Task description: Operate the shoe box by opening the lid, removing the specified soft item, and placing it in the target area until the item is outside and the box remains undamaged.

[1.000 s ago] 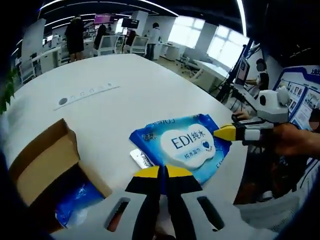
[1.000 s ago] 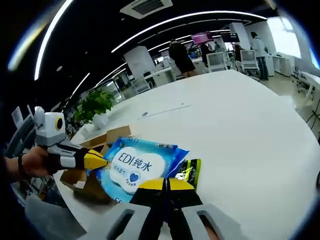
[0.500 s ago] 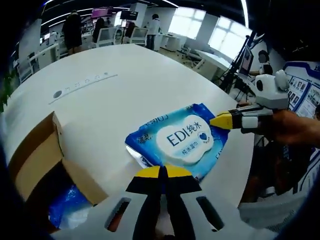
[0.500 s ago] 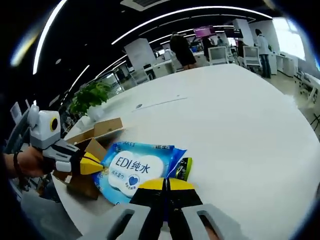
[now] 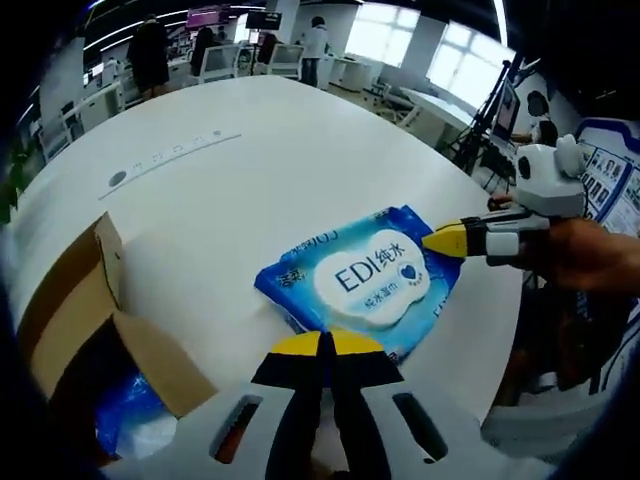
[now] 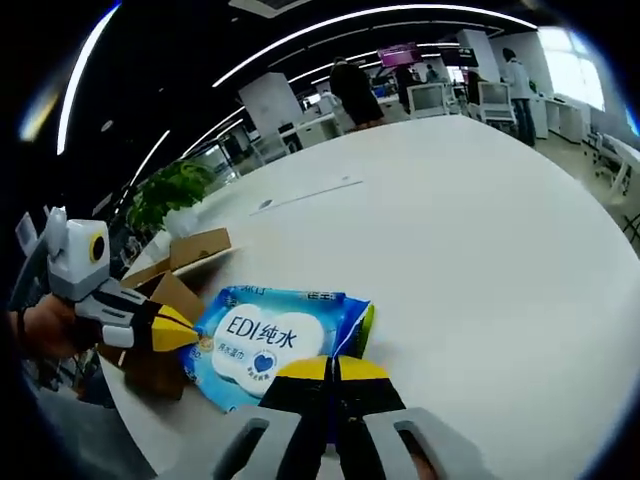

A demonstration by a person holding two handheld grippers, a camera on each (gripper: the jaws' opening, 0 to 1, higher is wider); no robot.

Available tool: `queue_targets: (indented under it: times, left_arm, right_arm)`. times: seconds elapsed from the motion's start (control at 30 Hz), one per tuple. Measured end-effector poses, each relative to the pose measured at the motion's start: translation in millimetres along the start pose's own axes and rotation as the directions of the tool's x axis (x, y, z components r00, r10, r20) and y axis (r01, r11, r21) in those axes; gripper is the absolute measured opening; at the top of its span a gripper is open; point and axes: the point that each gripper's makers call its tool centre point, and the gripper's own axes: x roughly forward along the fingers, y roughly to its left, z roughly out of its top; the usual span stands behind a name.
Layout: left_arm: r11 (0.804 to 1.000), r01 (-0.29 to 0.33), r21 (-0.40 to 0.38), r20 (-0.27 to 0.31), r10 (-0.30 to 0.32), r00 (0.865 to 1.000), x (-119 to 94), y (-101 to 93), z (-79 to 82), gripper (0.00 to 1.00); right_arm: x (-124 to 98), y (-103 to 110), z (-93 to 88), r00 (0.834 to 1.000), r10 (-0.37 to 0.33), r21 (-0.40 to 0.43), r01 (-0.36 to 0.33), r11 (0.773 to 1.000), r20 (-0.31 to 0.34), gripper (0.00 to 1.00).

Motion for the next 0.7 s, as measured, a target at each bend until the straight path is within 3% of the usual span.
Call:
queue_targets:
  times: [0.17, 0.47, 0.7]
  left_arm:
    - [0.999, -0.005, 0.04, 0.013, 0.005, 1.0, -4, -2.7, 4.9, 0.0]
    - [1.0, 0.005, 0.018, 0.058, -0.006, 0.998, -21, -0.9, 10.3, 0.0]
    - [1.0, 0.005, -0.017, 0.124, -0.003, 0.992, -41, 2.4, 13.5, 0.0]
  right_arm:
    - [0, -2, 3.4, 1.0, -0.005, 0.002, 0.005, 1.0, 0.01, 0.0]
    - [0, -5, 5.1, 0.999, -0.028, 0.011, 0.027, 1.0, 0.018, 0.0]
    - [-14, -12, 13.5, 0.997, -0.073, -0.01, 0.074, 0.997, 0.04, 0.0]
